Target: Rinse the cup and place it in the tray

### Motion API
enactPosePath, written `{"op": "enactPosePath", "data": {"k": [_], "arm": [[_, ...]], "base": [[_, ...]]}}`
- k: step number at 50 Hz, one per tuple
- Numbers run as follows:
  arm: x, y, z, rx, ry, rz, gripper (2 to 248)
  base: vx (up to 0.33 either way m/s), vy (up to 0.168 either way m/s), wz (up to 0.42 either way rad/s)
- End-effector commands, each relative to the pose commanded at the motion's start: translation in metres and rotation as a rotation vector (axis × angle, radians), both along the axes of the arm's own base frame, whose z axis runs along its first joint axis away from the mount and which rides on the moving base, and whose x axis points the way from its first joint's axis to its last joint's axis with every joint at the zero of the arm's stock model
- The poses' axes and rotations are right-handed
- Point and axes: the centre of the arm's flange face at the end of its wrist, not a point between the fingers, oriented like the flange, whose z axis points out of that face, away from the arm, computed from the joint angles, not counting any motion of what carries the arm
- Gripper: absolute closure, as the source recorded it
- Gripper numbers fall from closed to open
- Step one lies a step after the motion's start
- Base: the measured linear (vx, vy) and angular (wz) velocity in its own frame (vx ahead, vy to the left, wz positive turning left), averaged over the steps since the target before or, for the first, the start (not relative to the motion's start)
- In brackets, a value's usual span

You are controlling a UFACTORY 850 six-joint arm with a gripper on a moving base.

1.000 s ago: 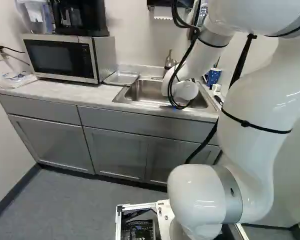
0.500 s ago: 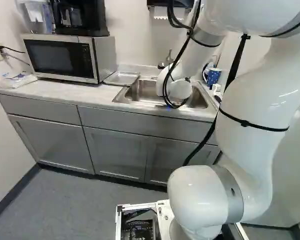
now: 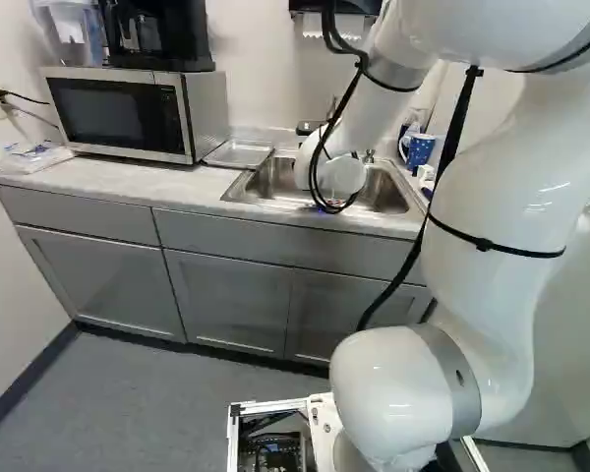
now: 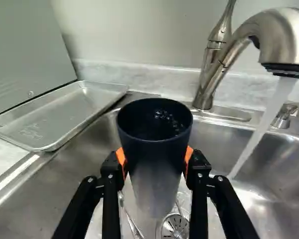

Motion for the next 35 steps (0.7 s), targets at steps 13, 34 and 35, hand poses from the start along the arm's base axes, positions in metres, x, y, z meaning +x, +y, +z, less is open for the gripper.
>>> {"op": "enactPosePath", "data": {"k": [13, 34, 35], "arm": [[0.002, 0.019, 0.002, 0.0, -0.004, 0.039, 125], [0.013, 0.046, 0.022, 0.004, -0.05, 0.089, 125], [0.014, 0.047, 0.023, 0.004, -0.053, 0.091, 125]], "base": [[0.0, 0.0, 0.0], [0.0, 0.0, 0.0], [0.0, 0.0, 0.0]]}}
